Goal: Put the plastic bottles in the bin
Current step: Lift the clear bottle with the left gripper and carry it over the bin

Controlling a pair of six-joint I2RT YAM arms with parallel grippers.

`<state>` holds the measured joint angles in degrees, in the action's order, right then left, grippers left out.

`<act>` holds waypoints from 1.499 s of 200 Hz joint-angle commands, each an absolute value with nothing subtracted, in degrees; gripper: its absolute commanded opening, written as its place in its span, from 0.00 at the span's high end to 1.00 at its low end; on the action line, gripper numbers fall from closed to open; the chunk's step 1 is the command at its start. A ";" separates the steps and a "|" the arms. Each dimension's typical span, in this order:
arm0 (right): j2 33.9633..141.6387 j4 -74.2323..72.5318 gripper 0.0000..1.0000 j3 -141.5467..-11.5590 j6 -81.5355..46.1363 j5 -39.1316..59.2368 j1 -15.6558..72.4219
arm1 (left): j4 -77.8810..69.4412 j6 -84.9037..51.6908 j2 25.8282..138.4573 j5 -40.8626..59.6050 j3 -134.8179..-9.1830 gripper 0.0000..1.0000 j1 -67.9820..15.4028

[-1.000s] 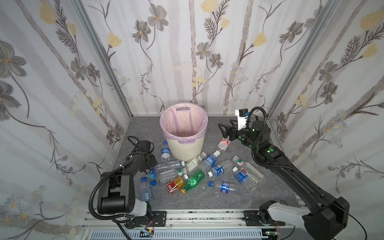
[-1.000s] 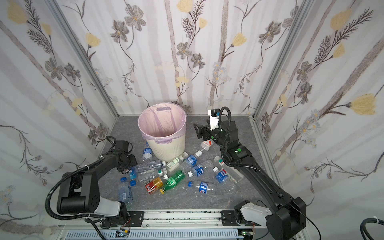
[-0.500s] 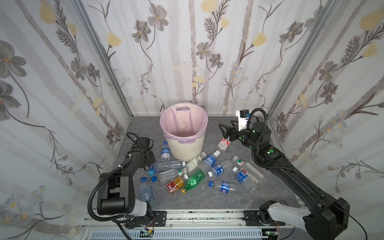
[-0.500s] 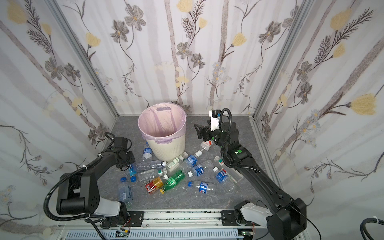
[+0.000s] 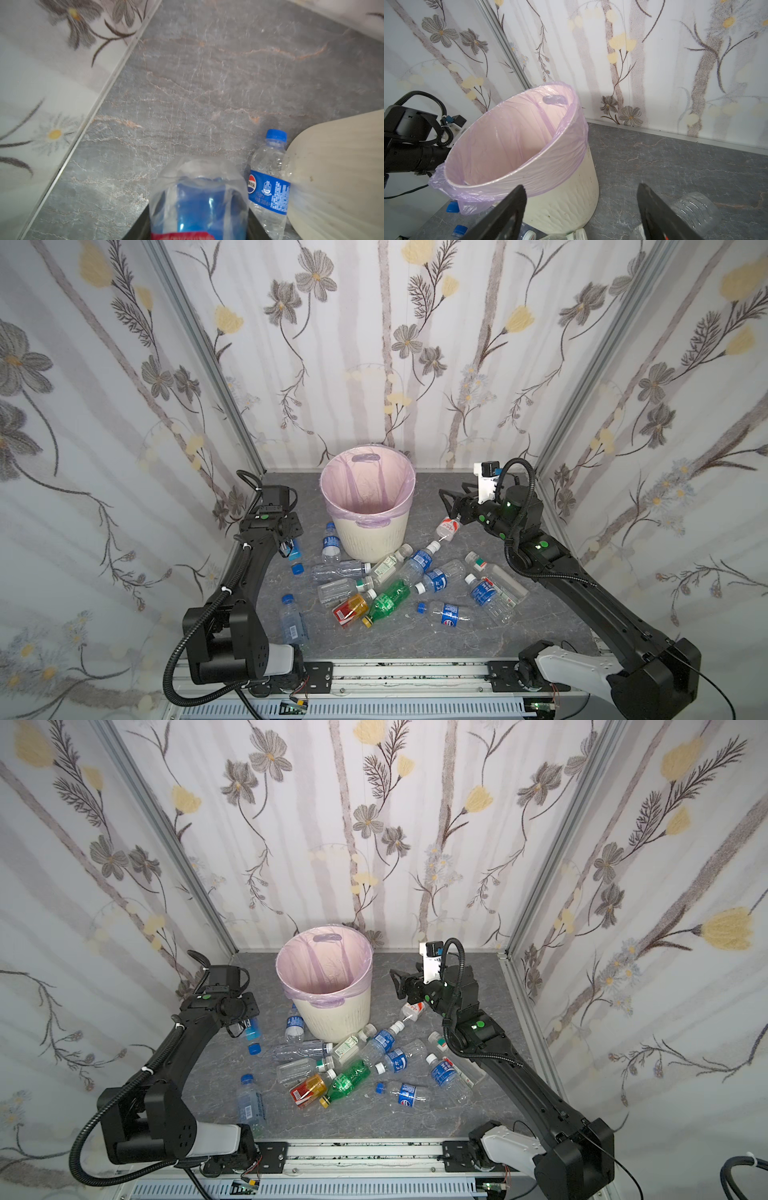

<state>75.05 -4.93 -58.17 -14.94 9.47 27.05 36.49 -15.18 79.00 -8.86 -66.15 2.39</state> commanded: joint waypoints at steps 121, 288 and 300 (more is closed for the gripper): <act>73.50 -4.36 0.16 -55.09 -16.67 7.21 27.16 | 38.50 -15.33 82.63 7.73 -97.22 0.55 0.58; 72.06 -4.23 0.16 -53.63 -17.58 6.86 27.46 | 39.84 -18.63 98.03 11.11 -120.75 0.56 -16.59; 71.77 -4.24 0.16 -53.31 -17.50 6.61 27.40 | 39.83 -18.78 98.78 10.24 -120.87 0.56 -17.36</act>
